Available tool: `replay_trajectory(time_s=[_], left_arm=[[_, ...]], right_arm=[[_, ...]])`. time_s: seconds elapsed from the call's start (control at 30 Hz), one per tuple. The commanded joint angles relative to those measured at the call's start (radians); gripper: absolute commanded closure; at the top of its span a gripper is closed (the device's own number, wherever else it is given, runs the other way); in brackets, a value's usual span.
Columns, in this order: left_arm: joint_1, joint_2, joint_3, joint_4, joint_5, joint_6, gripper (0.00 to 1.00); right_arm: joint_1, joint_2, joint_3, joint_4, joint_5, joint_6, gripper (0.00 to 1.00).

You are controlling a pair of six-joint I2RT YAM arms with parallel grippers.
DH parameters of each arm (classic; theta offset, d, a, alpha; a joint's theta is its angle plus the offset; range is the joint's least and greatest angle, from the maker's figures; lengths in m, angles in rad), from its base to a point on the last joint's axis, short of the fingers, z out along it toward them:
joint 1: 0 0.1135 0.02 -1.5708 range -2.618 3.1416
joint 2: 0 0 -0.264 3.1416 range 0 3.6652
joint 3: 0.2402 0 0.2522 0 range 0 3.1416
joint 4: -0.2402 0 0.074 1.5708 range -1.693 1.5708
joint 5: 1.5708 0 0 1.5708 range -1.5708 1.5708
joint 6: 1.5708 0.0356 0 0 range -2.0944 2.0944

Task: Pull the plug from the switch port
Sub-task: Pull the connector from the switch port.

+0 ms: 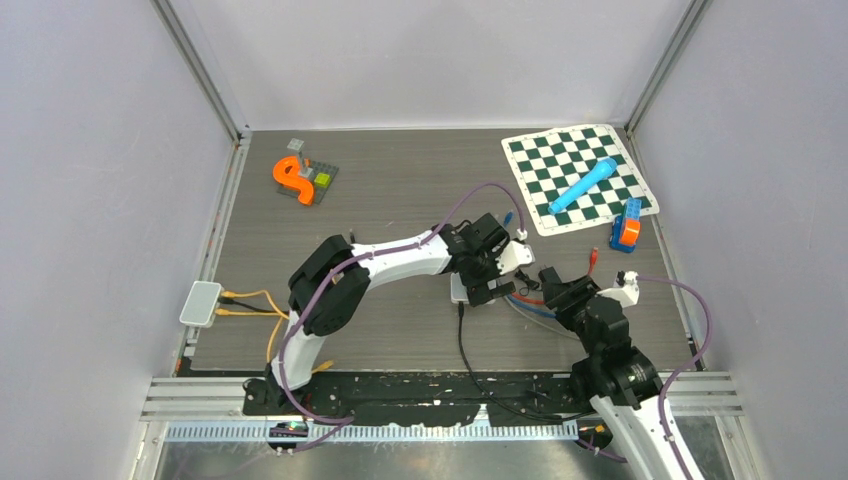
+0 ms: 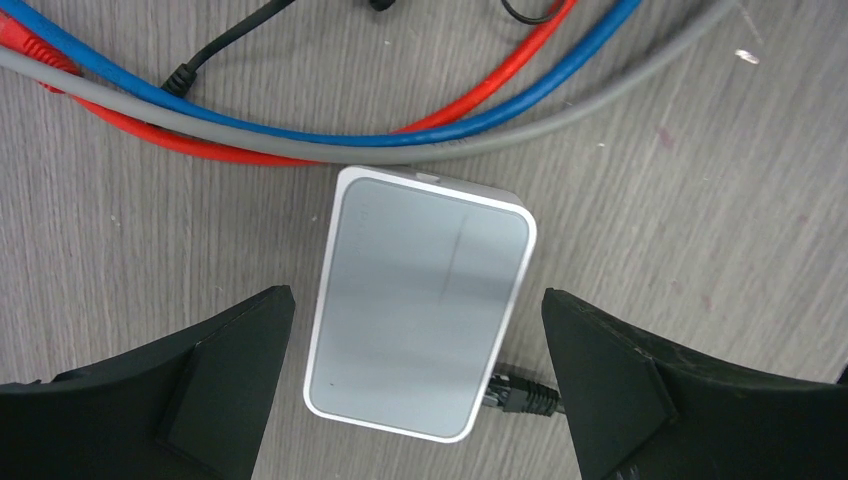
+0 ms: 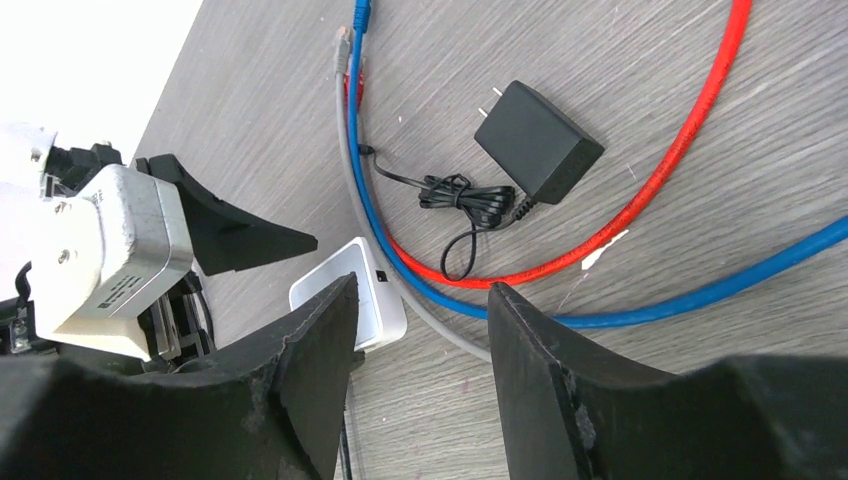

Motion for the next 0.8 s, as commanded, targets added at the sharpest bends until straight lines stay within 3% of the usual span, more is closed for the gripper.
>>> replay_trajectory(time_s=[0.0, 0.23, 0.5, 0.77], left_arm=[[0.002, 0.023, 0.051, -0.016, -0.032, 0.027, 0.00], [0.001, 0.044, 0.041, -0.024, -0.026, 0.016, 0.10], [0.001, 0.012, -0.019, 0.020, -0.013, -0.032, 0.43], [0.056, -0.089, -0.123, 0.085, 0.002, -0.165, 0.53]], right_arm=[[0.002, 0.053, -0.007, 0.043, -0.026, 0.024, 0.42], [0.003, 0.152, -0.020, 0.126, -0.093, -0.014, 0.42], [0.002, 0.202, -0.071, 0.250, -0.198, -0.016, 0.42], [0.002, 0.323, -0.117, 0.421, -0.369, -0.018, 0.45]])
